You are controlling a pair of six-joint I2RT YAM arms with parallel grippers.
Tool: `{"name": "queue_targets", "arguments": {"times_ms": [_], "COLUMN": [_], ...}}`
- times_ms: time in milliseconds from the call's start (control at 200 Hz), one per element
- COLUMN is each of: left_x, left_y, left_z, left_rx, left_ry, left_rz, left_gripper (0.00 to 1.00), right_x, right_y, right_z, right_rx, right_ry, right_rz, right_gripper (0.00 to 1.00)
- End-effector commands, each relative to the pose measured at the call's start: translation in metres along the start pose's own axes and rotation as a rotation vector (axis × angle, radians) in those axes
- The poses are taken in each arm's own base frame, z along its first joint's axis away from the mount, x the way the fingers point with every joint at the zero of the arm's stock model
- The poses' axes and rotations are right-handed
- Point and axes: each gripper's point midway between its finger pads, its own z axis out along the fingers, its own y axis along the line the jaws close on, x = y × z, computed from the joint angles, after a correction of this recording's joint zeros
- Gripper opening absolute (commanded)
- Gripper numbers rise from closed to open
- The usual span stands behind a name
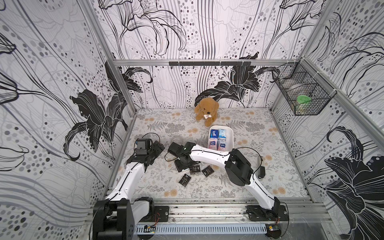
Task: Put the pocket tissues into the storage box
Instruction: Pick up the pocket tissues from the center of the board, then place the pocket tissues in the storage box.
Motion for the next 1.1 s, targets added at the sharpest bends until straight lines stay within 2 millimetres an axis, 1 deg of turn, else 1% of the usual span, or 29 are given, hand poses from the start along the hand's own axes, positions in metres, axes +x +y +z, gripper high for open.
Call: {"name": "queue_targets", "arguments": {"times_ms": [0, 90, 170, 245, 310, 365, 416, 476, 526, 636, 721, 746, 836, 911, 1026, 1096], "left_x": [-0.011, -0.013, -0.017, -0.02, -0.02, -0.018, -0.015, -0.009, -0.007, -0.007, 0.0, 0.003, 0.019, 0.037, 0.072, 0.091], "left_y": [-0.013, -0.018, -0.025, -0.032, -0.04, -0.047, -0.053, -0.066, -0.078, -0.104, -0.122, -0.127, -0.141, -0.151, -0.162, -0.168], "left_z": [-0.009, -0.013, -0.017, -0.02, -0.021, -0.02, -0.019, -0.02, -0.023, -0.034, -0.039, -0.04, -0.039, -0.034, -0.023, -0.017], "left_rx": [0.037, 0.046, 0.058, 0.075, 0.101, 0.126, 0.152, 0.207, 0.246, 0.287, 0.298, 0.301, 0.306, 0.306, 0.34, 0.355], "left_ry": [-0.03, -0.032, -0.035, -0.035, -0.02, 0.0, 0.028, 0.073, 0.09, 0.078, 0.077, 0.078, 0.1, 0.127, 0.208, 0.244], "left_rz": [0.019, 0.029, 0.046, 0.056, 0.057, 0.055, 0.047, 0.037, 0.041, 0.082, 0.129, 0.14, 0.183, 0.213, 0.208, 0.202], "left_gripper": [0.87, 0.87, 0.87, 0.87, 0.87, 0.86, 0.86, 0.86, 0.86, 0.86, 0.86, 0.86, 0.86, 0.86, 0.86, 0.86], "right_x": [-0.008, -0.018, -0.029, -0.039, -0.047, -0.054, -0.058, -0.061, -0.063, -0.06, -0.056, -0.05, -0.037, -0.026, -0.011, -0.004], "right_y": [0.0, 0.008, 0.012, 0.009, 0.0, -0.013, -0.03, -0.054, -0.078, -0.129, -0.164, -0.174, -0.205, -0.224, -0.246, -0.255], "right_z": [-0.005, -0.019, -0.039, -0.055, -0.068, -0.078, -0.085, -0.093, -0.099, -0.114, -0.127, -0.125, -0.129, -0.128, -0.122, -0.118], "right_rx": [0.012, -0.033, -0.066, -0.087, -0.102, -0.107, -0.1, -0.07, -0.039, 0.02, 0.054, 0.07, 0.104, 0.128, 0.157, 0.172], "right_ry": [-0.025, -0.074, -0.13, -0.172, -0.202, -0.224, -0.239, -0.259, -0.273, -0.296, -0.316, -0.304, -0.292, -0.276, -0.247, -0.232], "right_rz": [-0.009, -0.008, 0.0, 0.023, 0.056, 0.086, 0.118, 0.152, 0.183, 0.251, 0.307, 0.32, 0.368, 0.403, 0.448, 0.471], "right_gripper": [0.42, 0.41, 0.42, 0.42, 0.43, 0.44, 0.44, 0.44, 0.45, 0.45, 0.45, 0.45, 0.46, 0.46, 0.47, 0.47]}}
